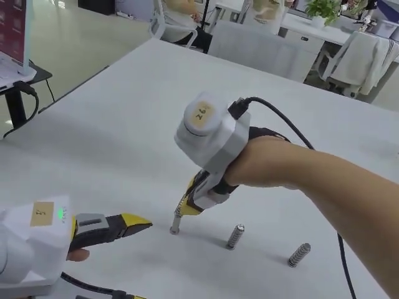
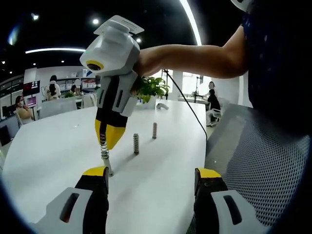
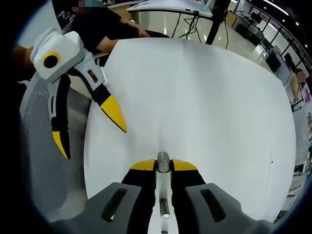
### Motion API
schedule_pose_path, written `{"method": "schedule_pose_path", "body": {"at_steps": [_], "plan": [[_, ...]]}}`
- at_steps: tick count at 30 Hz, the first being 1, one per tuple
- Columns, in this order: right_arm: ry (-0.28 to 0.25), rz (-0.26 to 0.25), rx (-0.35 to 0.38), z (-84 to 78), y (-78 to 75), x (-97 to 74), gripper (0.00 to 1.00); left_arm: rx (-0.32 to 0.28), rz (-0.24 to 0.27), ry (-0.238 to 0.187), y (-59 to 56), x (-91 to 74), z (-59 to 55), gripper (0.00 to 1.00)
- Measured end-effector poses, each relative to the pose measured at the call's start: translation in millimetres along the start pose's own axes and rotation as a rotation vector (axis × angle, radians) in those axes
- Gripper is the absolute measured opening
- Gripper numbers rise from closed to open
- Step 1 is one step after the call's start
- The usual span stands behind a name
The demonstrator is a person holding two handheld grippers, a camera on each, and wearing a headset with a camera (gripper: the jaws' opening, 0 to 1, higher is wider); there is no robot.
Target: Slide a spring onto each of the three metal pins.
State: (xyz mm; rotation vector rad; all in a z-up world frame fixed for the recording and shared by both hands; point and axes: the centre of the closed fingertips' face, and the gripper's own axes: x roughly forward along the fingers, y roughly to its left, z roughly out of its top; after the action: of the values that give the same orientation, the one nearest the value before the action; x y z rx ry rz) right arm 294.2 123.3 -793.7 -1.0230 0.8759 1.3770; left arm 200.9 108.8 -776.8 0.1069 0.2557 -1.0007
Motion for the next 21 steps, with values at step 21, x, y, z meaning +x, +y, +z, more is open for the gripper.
{"method": "schedule_pose_path", "body": {"at_steps": [21], "plan": [[0.086,0.035,-0.013,-4.3,6.0,15.2,0.09,-0.006,0.006,-0.004,2.4,-2.4,-2.5,0.66]]}}
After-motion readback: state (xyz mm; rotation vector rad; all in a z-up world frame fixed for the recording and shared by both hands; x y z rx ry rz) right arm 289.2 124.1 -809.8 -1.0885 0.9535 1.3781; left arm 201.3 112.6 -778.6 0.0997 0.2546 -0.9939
